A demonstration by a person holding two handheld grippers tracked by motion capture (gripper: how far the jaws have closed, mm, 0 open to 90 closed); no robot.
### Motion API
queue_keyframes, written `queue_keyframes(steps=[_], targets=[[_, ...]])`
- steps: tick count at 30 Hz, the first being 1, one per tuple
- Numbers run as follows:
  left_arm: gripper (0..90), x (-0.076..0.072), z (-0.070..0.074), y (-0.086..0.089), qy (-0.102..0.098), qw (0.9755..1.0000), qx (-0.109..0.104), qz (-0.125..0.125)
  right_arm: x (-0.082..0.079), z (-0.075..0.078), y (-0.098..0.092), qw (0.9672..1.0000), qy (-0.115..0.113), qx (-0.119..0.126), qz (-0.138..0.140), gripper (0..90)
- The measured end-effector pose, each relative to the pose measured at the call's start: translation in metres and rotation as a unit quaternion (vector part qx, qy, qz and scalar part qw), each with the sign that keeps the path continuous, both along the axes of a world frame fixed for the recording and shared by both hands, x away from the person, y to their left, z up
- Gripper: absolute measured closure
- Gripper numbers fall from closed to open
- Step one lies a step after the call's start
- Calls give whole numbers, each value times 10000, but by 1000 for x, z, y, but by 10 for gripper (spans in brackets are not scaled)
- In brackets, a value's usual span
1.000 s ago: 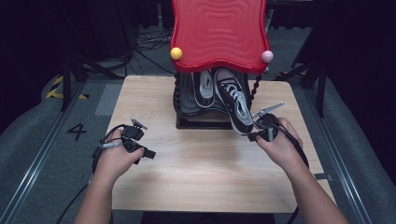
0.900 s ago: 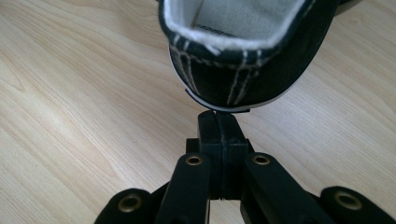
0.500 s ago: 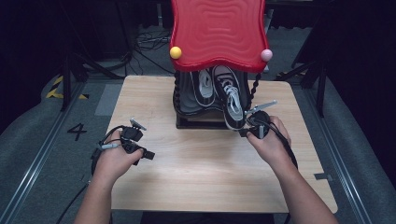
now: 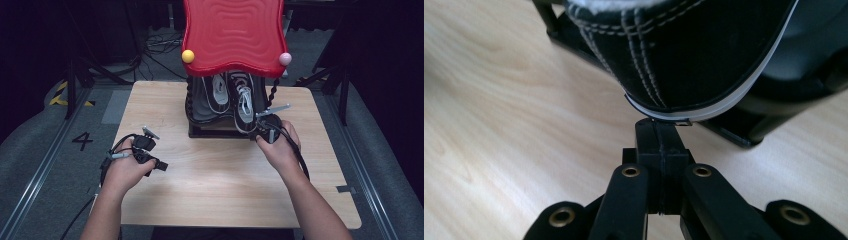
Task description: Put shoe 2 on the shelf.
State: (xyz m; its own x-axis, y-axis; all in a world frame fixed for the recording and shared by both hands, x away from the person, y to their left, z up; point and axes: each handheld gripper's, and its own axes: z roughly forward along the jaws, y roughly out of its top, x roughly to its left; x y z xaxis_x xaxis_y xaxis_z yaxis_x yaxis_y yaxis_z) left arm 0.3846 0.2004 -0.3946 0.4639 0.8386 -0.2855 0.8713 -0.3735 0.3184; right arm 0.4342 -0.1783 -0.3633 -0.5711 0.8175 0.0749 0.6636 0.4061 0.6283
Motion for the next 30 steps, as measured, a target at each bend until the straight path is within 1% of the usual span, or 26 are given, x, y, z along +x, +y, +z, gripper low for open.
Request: queue_keyframes(steps=[1,3,4,6,7,9,11,13,15,16,17,19,20,21,22,24,25,27,30], targets=[[572,0,0,0,-4,10000,2,5,2,0,1,10000,1,8,2,900],[572,0,0,2,20,10000,4,-16,9,2,5,9999,-82,8,-60,900],[572,-1,0,2,21,10000,-6,6,11,2,6,9998,-167,-10,-80,900],[572,-1,0,2,26,10000,-7,9,14,2,7,9997,-204,-31,-102,900],[572,-2,0,3,20,10000,-4,7,18,4,7,9997,-217,7,-125,900],[572,-2,0,4,19,10000,-4,20,21,4,8,9993,-320,-9,-170,900],[572,-4,0,6,12,10000,-12,69,24,4,7,9993,-329,54,-180,900],[572,-5,0,7,27,10000,7,55,25,5,8,9993,-333,48,-182,900],[572,-7,-1,8,24,10000,9,83,29,6,11,9992,-353,-35,-169,900],[571,-8,-1,9,50,9999,15,88,33,6,16,9988,-430,-152,-150,900],[571,-9,-1,9,42,9999,11,103,34,7,17,9989,-425,-146,-127,900],[571,-11,-1,11,63,9999,17,127,38,8,19,9996,-266,-57,-68,900],[570,-12,-1,13,54,9999,17,158,39,7,21,9995,-316,-88,-17,900],[570,-13,-1,14,61,9998,23,166,40,7,23,9988,-446,-192,-4,900],[570,-13,-2,15,56,9998,5,196,42,7,24,9989,-433,-201,-4,900],[570,-14,-1,17,65,9998,15,211,44,7,25,9993,-370,-112,8,900],[570,-15,-2,18,81,9997,24,225,46,7,26,9991,-399,-141,6,900],[570,-15,-3,18,98,9997,36,219,47,7,28,9993,-353,-149,31,900],[570,-15,-3,16,107,9997,27,215,50,7,32,9989,-415,-175,88,900]])
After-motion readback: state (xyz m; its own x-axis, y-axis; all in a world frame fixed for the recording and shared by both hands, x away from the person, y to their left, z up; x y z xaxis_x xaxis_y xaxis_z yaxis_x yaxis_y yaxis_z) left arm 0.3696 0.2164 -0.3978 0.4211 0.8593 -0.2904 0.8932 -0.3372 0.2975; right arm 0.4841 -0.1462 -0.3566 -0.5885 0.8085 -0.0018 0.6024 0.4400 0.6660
